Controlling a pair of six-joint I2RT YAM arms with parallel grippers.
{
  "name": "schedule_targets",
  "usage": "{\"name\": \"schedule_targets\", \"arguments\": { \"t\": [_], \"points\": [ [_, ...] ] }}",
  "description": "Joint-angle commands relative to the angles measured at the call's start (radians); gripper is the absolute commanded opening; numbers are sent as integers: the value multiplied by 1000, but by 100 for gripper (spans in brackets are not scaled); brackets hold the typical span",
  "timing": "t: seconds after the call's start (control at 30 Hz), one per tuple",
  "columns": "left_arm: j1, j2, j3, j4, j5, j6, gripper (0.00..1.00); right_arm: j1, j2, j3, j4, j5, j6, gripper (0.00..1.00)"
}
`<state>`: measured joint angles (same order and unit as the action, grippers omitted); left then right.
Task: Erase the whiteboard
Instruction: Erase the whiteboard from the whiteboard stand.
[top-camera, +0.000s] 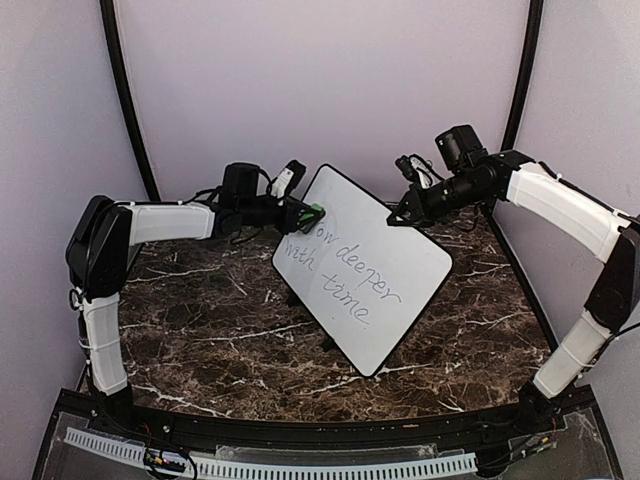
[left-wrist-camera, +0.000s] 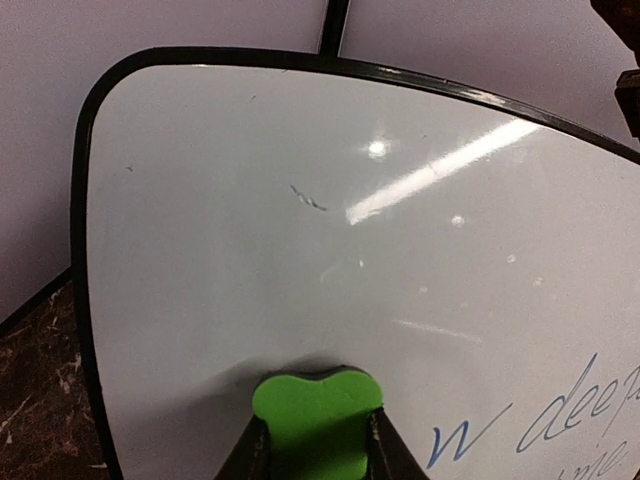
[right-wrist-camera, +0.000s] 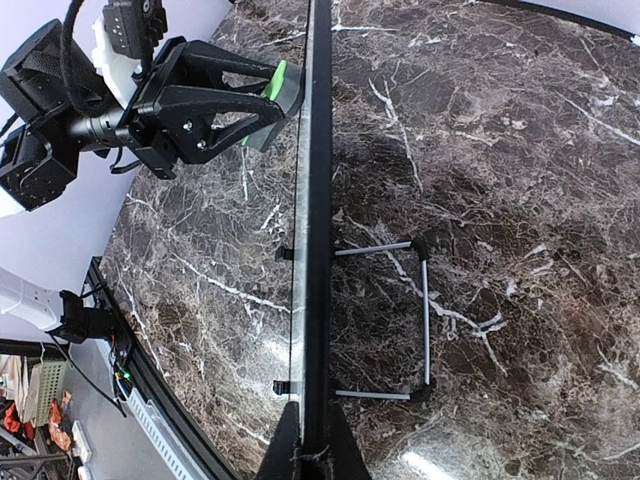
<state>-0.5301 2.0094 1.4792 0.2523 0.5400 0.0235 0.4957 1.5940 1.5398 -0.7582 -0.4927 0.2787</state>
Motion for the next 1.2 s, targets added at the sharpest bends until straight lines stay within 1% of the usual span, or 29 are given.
{"name": "schedule_targets", "arguments": {
  "t": [0.0, 0.13, 0.27, 0.33, 0.47, 0.63, 0.7, 0.8, 0.9, 1.07, 1.17],
  "points": [
    [-15, 10, -84, -38, 1, 17, 0, 38, -5, -9, 29, -84, -87, 0],
    [-12, -30, -219, 34, -19, 0, 0, 39, -3, -9, 30, -85, -87, 0],
    [-8, -32, -277, 67, -17, -11, 0, 40, -3, -7, 30, -87, -86, 0],
    [-7, -29, -278, 70, -16, -11, 0, 41, -4, -9, 28, -86, -86, 0],
    [-7, -13, -213, 49, -2, -9, 0, 43, -5, -10, 29, -86, -86, 0],
    [-8, 31, -23, -41, 15, 6, 0, 44, -3, -6, 25, -85, -87, 0],
    [-8, 41, 26, -64, 20, 12, 0, 44, -5, -7, 25, -81, -88, 0],
    [-8, 43, 37, -75, 31, 13, 0, 44, -3, -7, 26, -81, -90, 0],
    [-11, 37, -5, -65, 41, 6, 0, 44, -1, -4, 26, -81, -90, 0],
    [-15, -8, -181, 27, 35, -16, 0, 44, 0, -4, 25, -81, -88, 0],
    [-16, -39, -249, 63, 23, -19, 0, 44, 1, -4, 25, -81, -88, 0]
  ]
}}
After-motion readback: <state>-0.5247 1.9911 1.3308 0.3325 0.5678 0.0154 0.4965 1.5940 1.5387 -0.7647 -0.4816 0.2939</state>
